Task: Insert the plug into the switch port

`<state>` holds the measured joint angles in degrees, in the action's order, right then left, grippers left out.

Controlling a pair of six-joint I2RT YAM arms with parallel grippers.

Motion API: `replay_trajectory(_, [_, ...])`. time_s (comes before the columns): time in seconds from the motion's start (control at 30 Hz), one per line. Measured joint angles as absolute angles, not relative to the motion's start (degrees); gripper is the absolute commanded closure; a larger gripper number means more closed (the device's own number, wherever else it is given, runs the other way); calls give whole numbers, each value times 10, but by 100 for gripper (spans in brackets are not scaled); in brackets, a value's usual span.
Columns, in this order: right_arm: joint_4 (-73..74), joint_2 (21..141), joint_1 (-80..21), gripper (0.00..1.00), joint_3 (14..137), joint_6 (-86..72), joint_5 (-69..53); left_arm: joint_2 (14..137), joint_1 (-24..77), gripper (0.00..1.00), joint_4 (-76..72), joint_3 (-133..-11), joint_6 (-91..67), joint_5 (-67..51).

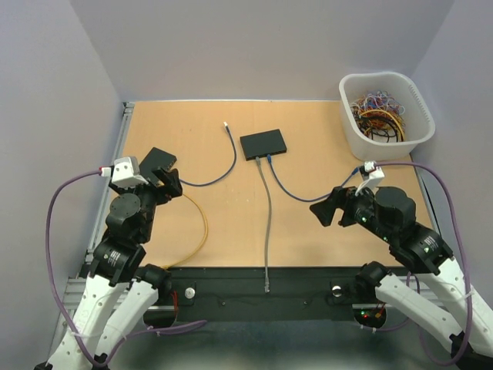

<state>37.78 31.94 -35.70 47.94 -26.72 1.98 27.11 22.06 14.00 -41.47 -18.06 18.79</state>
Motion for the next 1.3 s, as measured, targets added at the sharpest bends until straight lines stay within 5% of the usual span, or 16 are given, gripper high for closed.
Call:
replay_trajectory(0.53, [368, 247, -357, 0, 465, -265, 39, 33, 220, 23, 24, -220, -150, 277])
replay_trajectory(1.3, [364, 269, -357, 0, 431, -268, 17, 114, 220, 23, 17, -225, -144, 268])
